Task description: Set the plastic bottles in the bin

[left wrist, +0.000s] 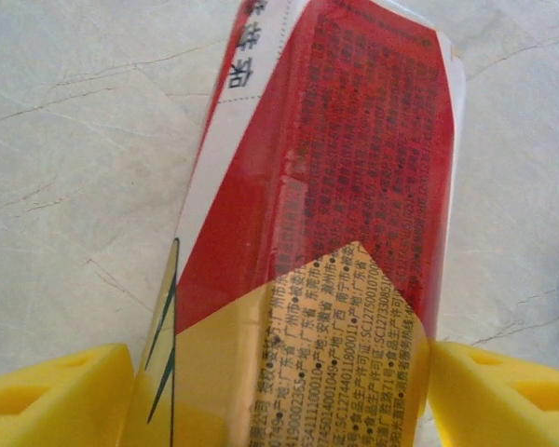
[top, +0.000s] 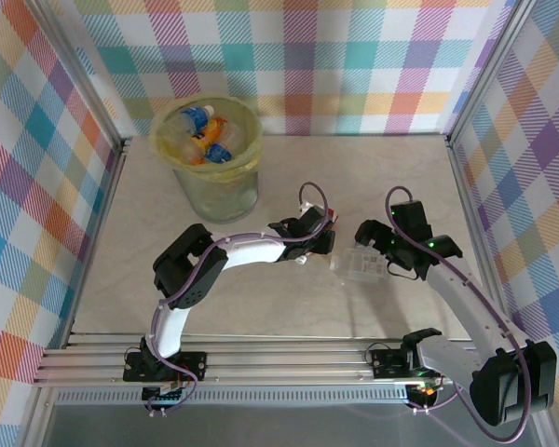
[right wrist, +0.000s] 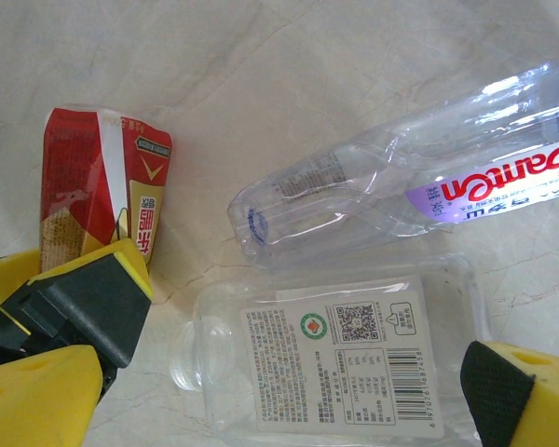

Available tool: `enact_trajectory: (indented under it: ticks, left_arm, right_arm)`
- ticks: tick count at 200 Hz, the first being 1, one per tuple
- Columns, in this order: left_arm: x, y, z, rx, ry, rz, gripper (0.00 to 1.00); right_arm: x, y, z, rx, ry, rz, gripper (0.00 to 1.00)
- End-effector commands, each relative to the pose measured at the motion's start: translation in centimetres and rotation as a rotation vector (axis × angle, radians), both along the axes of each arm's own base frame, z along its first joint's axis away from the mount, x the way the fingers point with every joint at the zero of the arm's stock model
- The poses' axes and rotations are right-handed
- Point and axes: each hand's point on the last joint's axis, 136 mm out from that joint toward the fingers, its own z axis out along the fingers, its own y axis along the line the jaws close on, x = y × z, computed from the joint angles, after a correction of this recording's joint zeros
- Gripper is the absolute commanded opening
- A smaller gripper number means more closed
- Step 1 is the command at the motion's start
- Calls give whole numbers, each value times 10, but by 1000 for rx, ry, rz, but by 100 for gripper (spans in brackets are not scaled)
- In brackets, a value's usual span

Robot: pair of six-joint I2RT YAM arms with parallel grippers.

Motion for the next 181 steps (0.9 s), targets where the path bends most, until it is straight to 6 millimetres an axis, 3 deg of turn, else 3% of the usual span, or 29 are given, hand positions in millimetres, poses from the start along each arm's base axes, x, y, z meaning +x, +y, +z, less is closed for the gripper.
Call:
enact_trajectory:
  ticks: [1,44,72,88,136,181]
  left_arm:
    - [1,17,-24,81,34,31,85]
    - [3,15,-21,71,30,30,85]
    - [4,17,-12,65,8,32,79]
    - [4,17,-4,64,-7,27,71]
    - [2,16,39,19,-84,-6,64]
    - [-13,6,99,-30,-181,-115,63]
  right_arm:
    - [-1,1,-5,18,11,-8,100]
    - [1,2,-4,17,7,-2,100]
    - [1,2,-4,18,6,-5,100]
    - [1,2,-4,19,7,-5,100]
    - [2,3,-2,19,0,-1,100]
    - [2,3,0,25,-6,-2,100]
